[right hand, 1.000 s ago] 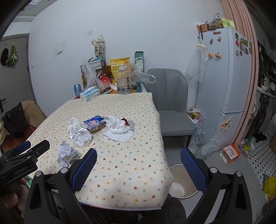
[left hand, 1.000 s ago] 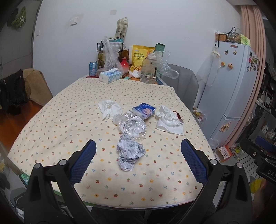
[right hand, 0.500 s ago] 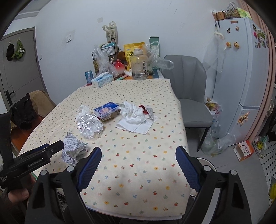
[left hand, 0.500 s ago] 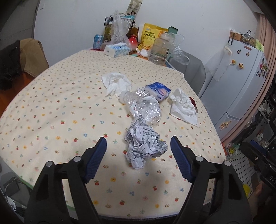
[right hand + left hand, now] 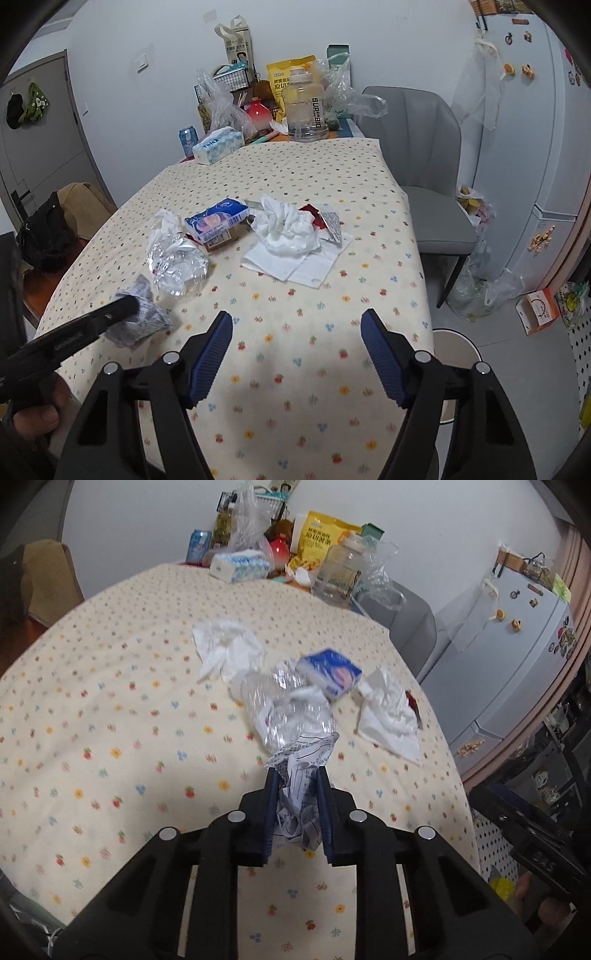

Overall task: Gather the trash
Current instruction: 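Grasp the crumpled silver wrapper with the left gripper, then grasp the white tissues with the right gripper while the left gripper holds the wrapper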

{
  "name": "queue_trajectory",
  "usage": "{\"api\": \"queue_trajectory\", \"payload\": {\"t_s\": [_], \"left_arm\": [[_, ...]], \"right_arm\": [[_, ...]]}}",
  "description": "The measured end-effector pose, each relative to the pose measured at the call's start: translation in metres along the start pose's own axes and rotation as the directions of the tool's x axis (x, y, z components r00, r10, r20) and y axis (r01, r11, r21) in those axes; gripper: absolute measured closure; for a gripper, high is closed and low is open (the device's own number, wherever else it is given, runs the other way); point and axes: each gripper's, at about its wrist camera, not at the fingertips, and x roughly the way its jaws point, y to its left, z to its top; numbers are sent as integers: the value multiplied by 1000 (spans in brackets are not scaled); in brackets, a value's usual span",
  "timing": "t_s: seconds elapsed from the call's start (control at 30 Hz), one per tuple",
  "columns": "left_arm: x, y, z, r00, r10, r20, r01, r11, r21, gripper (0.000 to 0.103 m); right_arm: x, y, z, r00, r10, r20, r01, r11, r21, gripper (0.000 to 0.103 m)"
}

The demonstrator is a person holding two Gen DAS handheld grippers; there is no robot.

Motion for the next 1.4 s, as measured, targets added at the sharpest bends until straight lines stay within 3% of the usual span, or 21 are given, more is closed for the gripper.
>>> {"api": "queue_trajectory", "payload": {"t_s": [0.33, 0.6, 0.77, 1.0, 1.03, 1.07, 1.1, 1.17, 1.4], "left_arm": [[-10, 18, 35, 994, 78, 78, -77, 997, -26, 83], [5, 37, 51, 990, 121, 76, -117, 991, -60, 83], [11, 47, 54, 988, 138, 71, -132, 988, -76, 82], [24, 56, 55, 986, 158, 56, -152, 984, -92, 82], [25, 56, 55, 986, 159, 53, -154, 984, -93, 82], [25, 57, 55, 986, 158, 53, -153, 984, -95, 82], [24, 56, 54, 986, 159, 56, -154, 984, -93, 82], [21, 53, 53, 985, 160, 62, -154, 984, -88, 82], [6, 37, 51, 985, 146, 96, -140, 988, -64, 82]], "right_arm": [[39, 9, 45, 999, 42, -17, -42, 999, -12, 51], [81, 21, 72, 999, 26, -44, -28, 999, -41, 49], [108, 26, 78, 997, -4, -71, 0, 998, -65, 36], [135, 32, 82, 995, -39, -95, 29, 993, -112, 36], [137, 32, 82, 994, -39, -105, 26, 992, -121, 50], [138, 32, 80, 992, -36, -123, 20, 991, -132, 78], [137, 33, 79, 991, -27, -131, 10, 991, -134, 83], [129, 34, 78, 994, -10, -113, -6, 990, -139, 90], [83, 34, 74, 997, 58, -56, -65, 989, -133, 93]]}}
